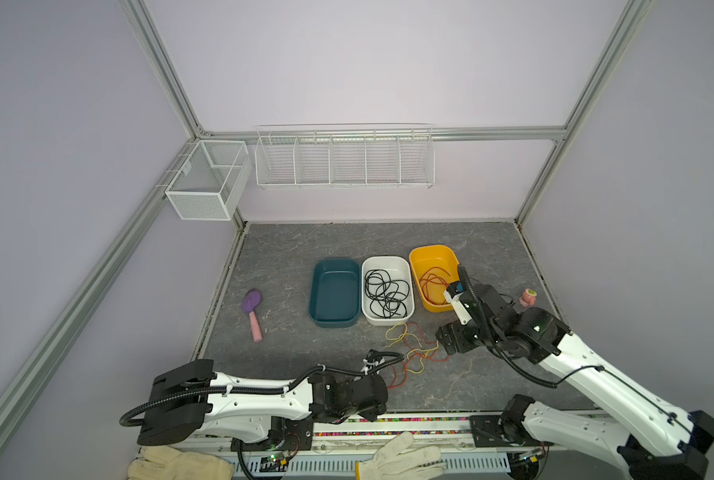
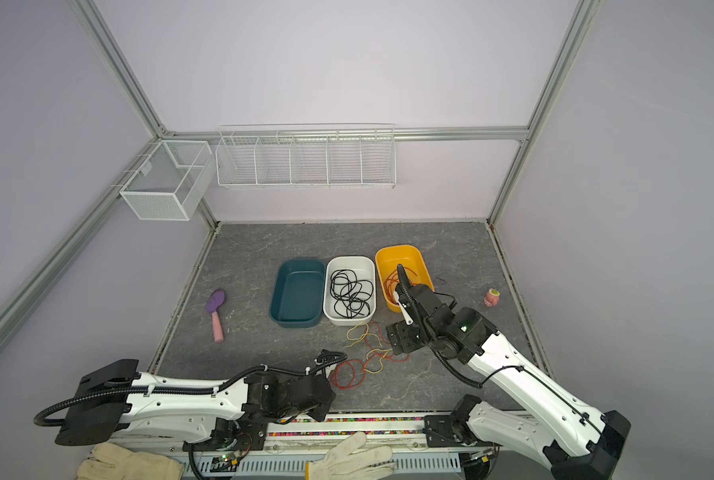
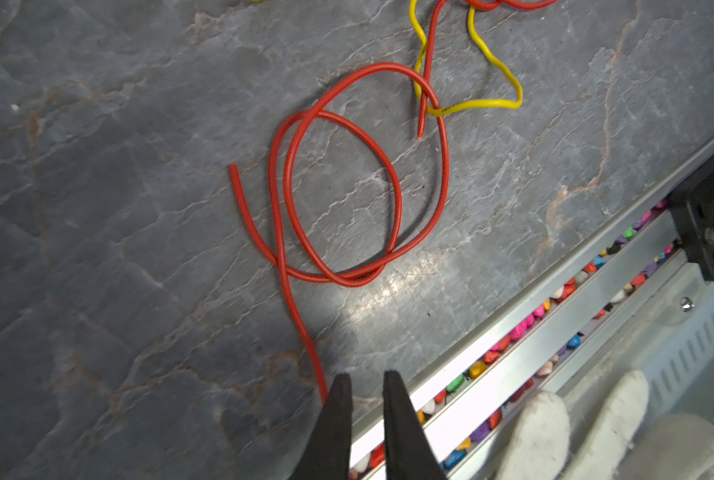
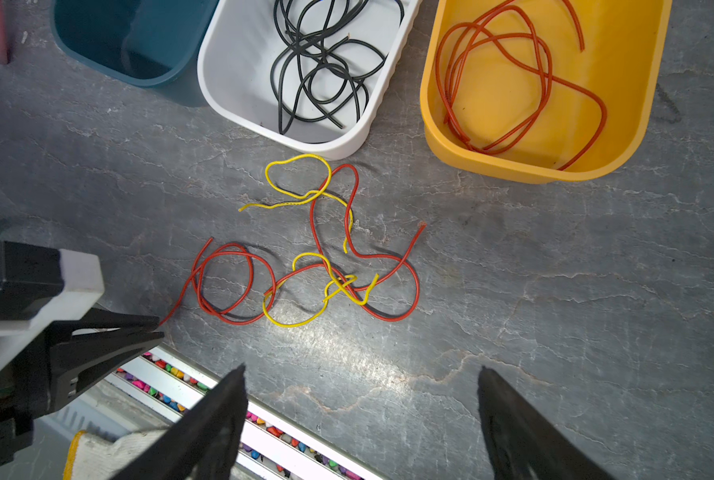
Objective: Untangle the cables
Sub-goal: 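Lower the left gripper onto the loose red wire end near the table edge, then close the left gripper on the red wire and lift it while the right gripper approaches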
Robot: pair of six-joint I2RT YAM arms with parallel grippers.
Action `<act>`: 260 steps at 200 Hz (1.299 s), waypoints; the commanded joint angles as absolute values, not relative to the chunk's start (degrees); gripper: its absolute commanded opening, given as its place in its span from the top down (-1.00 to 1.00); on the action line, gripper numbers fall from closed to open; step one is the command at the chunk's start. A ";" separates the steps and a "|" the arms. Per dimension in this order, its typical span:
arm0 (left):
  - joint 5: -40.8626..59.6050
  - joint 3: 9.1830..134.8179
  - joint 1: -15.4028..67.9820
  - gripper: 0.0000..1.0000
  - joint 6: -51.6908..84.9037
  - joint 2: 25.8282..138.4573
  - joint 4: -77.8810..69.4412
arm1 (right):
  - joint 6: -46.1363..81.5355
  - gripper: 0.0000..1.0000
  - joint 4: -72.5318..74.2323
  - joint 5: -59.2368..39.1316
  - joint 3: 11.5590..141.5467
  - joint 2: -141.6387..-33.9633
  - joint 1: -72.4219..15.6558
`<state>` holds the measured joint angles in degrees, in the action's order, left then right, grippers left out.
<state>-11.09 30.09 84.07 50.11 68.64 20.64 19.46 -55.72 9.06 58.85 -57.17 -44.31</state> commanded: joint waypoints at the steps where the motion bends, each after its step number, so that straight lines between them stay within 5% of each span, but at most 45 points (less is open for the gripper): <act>1: -12.00 31.11 84.29 0.75 50.30 68.66 21.84 | 19.25 -0.76 -56.78 10.19 58.10 -56.70 -44.83; 39: -12.12 31.66 84.29 1.00 49.80 67.74 22.98 | 19.47 -0.76 -56.85 10.49 58.01 -56.03 -44.98; 89: -14.08 33.46 84.29 1.00 48.40 62.89 27.95 | 19.51 -0.76 -56.68 9.35 57.85 -56.16 -45.59; 181: -20.47 47.64 84.29 1.00 46.15 48.60 43.08 | 19.95 -0.76 -47.51 -8.64 52.17 -55.03 -45.84; 260: -20.04 65.12 84.29 1.00 42.07 51.37 51.32 | 19.80 -0.76 -35.81 -14.53 46.59 -54.18 -48.91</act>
